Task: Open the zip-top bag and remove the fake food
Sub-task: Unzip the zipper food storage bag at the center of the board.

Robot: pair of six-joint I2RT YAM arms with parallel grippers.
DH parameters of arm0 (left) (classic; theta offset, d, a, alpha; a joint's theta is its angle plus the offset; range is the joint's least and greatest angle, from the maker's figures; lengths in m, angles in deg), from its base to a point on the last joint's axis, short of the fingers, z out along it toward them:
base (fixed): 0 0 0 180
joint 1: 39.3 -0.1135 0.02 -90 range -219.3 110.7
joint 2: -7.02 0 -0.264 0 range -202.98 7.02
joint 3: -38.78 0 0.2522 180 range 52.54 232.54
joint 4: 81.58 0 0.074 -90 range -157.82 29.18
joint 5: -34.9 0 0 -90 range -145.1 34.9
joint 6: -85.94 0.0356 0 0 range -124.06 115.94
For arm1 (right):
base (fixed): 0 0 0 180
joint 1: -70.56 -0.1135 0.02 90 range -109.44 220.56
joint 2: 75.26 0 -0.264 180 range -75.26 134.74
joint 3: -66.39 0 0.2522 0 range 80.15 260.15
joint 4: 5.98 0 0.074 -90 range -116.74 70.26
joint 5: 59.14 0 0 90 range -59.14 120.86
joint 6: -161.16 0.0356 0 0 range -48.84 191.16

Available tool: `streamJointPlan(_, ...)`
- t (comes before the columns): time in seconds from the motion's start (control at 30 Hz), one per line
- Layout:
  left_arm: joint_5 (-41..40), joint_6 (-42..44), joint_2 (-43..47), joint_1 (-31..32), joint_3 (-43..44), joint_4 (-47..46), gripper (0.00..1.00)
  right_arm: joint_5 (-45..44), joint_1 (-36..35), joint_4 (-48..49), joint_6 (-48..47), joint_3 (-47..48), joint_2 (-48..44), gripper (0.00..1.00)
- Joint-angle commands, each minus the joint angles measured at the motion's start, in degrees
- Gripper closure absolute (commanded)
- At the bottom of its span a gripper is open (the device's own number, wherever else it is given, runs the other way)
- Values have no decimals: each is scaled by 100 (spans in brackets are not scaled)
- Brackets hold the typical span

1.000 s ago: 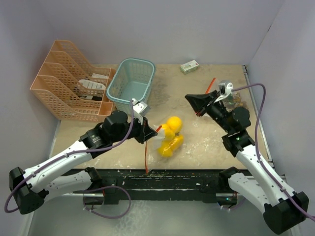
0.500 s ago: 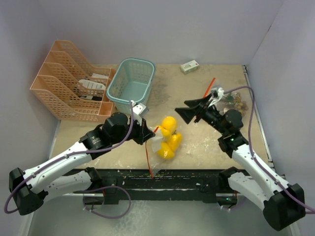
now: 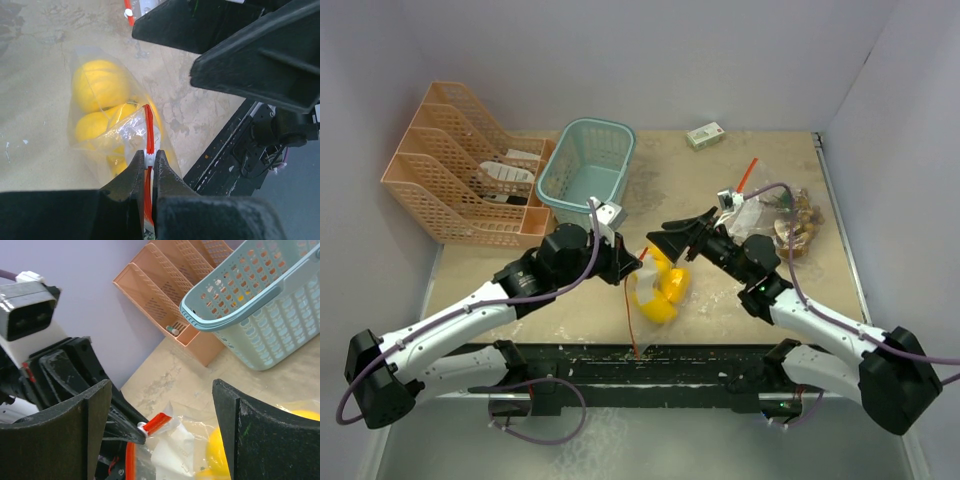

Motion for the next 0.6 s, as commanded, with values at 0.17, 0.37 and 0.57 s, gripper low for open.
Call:
streamJointPlan(0.17, -285, -88, 229, 21, 289, -577, 100, -392, -261, 1180, 397, 26, 569, 22)
streamJointPlan(0.37, -359, -83, 172, 21, 303, -707, 100, -392, -410, 1550, 592, 34, 911, 26)
streamJointPlan(0.57, -518, -89, 144, 16, 362, -769, 100, -485, -633, 1708, 601, 117, 1189, 27)
